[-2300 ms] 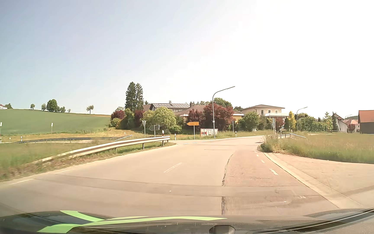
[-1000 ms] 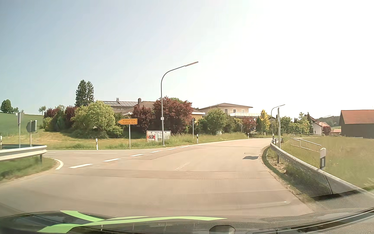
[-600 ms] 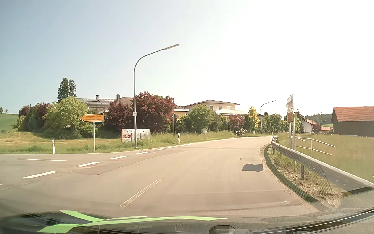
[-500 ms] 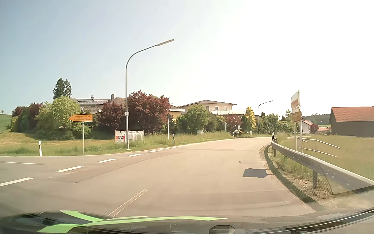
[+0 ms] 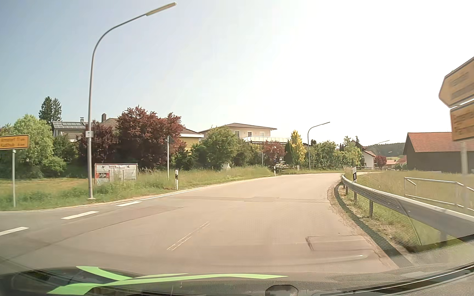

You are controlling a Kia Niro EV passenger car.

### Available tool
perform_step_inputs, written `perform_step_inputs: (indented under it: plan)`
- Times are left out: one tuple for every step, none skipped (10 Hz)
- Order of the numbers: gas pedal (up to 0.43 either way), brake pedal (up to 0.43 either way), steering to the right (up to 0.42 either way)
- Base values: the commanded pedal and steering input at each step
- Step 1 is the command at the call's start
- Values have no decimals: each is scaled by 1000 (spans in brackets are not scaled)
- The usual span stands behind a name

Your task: Follow the waypoints while adhering to traffic rules and regulations

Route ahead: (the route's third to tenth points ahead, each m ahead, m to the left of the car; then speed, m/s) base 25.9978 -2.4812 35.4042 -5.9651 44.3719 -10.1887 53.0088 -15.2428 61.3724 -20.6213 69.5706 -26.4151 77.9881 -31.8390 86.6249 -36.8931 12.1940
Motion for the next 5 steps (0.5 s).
perform_step_inputs:
  plan:
    - [79,0,57]
    - [79,0,57]
    - [79,0,57]
    - [79,0,57]
    - [79,0,57]
